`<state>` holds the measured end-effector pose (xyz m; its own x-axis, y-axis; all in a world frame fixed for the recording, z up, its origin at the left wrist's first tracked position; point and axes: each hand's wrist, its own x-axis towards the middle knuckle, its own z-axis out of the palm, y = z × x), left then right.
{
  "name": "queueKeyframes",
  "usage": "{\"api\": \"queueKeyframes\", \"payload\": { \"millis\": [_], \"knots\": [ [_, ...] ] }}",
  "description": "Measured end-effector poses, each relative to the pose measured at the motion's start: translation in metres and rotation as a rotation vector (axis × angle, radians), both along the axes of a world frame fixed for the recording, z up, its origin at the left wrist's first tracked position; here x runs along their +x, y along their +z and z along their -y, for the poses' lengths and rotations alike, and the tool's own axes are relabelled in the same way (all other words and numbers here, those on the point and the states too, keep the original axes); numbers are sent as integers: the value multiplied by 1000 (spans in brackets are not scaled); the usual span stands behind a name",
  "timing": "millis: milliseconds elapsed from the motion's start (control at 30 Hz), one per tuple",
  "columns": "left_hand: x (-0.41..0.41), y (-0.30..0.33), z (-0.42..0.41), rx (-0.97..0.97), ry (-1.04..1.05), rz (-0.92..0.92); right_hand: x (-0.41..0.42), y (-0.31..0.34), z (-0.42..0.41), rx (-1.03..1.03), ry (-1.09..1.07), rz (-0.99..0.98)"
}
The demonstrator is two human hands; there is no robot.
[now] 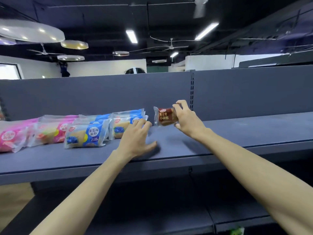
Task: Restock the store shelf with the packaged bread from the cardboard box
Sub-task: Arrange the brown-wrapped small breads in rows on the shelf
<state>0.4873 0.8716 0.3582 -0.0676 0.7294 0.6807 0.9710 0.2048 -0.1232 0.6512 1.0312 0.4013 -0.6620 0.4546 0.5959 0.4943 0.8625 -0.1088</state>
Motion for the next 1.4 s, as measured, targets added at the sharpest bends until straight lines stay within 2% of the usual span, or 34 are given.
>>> {"api": "queueKeyframes", "payload": {
  "millis": [167,267,367,467,600,800,1000,1200,1400],
  "knots": [
    [-11,4,-38,-72,-18,125,-23,2,-36,-24,-24,35],
    [-13,9,-54,-173,7,93,-37,2,-51,-31,-4,48],
    [-22,11,-60,-272,139,39,-49,3,-63,-24,21,57],
    [-34,10,-62,-222,205,-15,-60,5,-74,-21,47,62],
    [-43,10,-63,-152,171,-51,-78,2,-83,-43,64,80],
    [-43,-13,-72,-96,-13,-79,-105,-16,-98,-21,107,119],
    [-47,-12,-67,-9,-42,27,-121,-31,-110,28,133,102],
    [-54,-14,-69,94,-22,126,-129,-42,-123,-90,211,-53],
    [-57,-17,-74,160,-46,184,-135,-53,-127,-193,224,-128]
  ]
}}
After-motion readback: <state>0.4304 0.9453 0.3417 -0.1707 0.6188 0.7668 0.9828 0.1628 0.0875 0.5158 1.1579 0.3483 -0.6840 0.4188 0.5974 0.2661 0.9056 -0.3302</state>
